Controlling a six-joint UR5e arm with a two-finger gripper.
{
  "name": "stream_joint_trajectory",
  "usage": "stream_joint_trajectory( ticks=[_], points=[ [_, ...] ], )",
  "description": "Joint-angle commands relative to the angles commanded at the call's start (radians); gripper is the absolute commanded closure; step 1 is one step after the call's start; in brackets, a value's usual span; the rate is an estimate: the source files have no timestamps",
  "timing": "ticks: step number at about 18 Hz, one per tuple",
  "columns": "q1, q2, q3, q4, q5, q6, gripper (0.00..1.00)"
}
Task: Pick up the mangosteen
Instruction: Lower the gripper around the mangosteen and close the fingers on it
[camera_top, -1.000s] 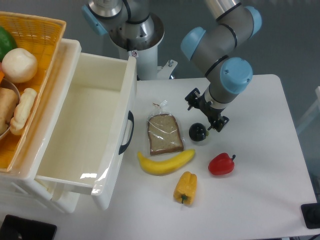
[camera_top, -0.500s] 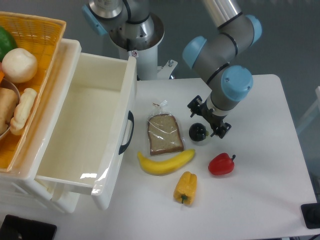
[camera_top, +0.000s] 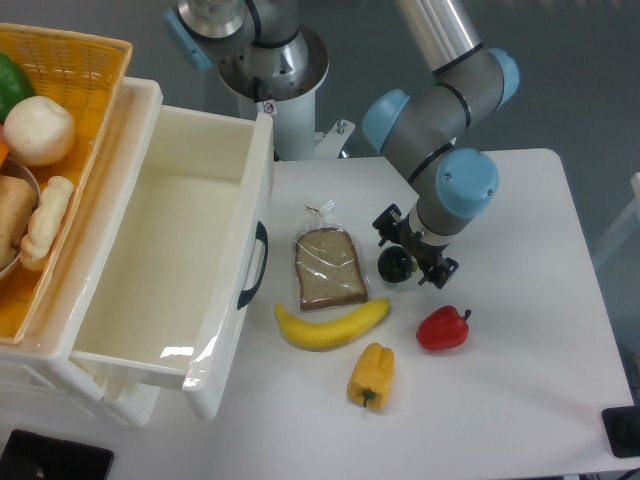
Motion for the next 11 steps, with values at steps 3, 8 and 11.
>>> stream_joint_trajectory(
  ticks=[3,8,11],
  points=[
    [-0.005,-0.009,-0.006,0.002,0.003,0.0,0.04],
    [-0.002,-0.009,-0.012,0.0,0.0,0.0,0.41],
    [-0.002,-0.009,-0.012,-0.002,0.003,0.0,0.61]
  ],
)
